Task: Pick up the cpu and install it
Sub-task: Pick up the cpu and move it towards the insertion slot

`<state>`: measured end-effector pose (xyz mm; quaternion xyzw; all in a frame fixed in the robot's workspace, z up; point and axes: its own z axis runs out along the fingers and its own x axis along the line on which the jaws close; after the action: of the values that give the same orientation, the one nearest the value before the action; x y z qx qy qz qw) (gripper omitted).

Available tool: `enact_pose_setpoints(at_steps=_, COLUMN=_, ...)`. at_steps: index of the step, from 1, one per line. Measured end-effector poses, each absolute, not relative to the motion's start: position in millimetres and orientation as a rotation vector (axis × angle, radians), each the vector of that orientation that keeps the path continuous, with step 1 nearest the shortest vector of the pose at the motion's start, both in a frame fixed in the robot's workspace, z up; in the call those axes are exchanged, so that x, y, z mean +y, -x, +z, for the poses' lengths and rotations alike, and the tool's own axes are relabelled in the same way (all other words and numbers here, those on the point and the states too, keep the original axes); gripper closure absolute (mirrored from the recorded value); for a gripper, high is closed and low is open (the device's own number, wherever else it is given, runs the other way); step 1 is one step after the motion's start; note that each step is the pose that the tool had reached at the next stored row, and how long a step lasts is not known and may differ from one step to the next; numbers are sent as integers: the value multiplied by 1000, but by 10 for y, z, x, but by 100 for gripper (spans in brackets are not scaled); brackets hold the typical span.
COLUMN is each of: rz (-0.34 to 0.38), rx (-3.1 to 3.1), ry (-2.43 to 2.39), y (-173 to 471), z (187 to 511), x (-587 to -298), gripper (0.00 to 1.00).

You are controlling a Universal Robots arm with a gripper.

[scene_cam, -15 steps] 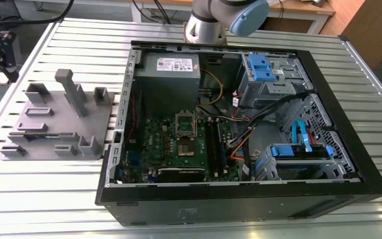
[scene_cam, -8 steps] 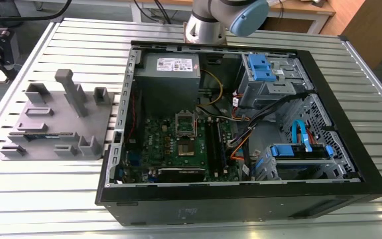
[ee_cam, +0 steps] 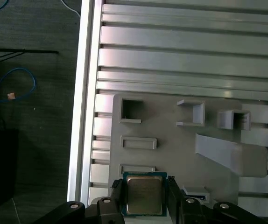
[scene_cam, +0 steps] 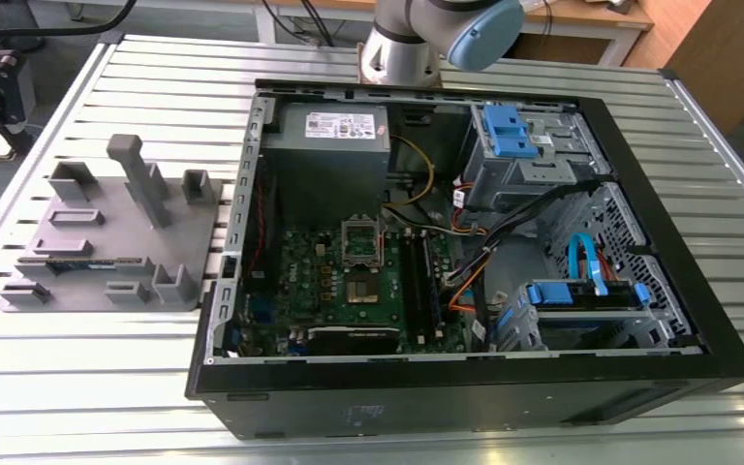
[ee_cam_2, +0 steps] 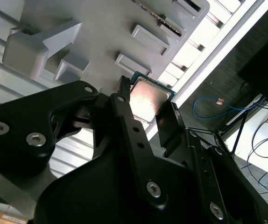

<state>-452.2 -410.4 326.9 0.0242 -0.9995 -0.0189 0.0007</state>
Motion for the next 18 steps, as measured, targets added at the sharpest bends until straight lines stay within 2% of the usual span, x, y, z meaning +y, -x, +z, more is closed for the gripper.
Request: enact_pose_setpoints(at_steps=18, rz=-60, rx=-3139, ry=-76, y=4523, z=3382, x=-4104, gripper=53)
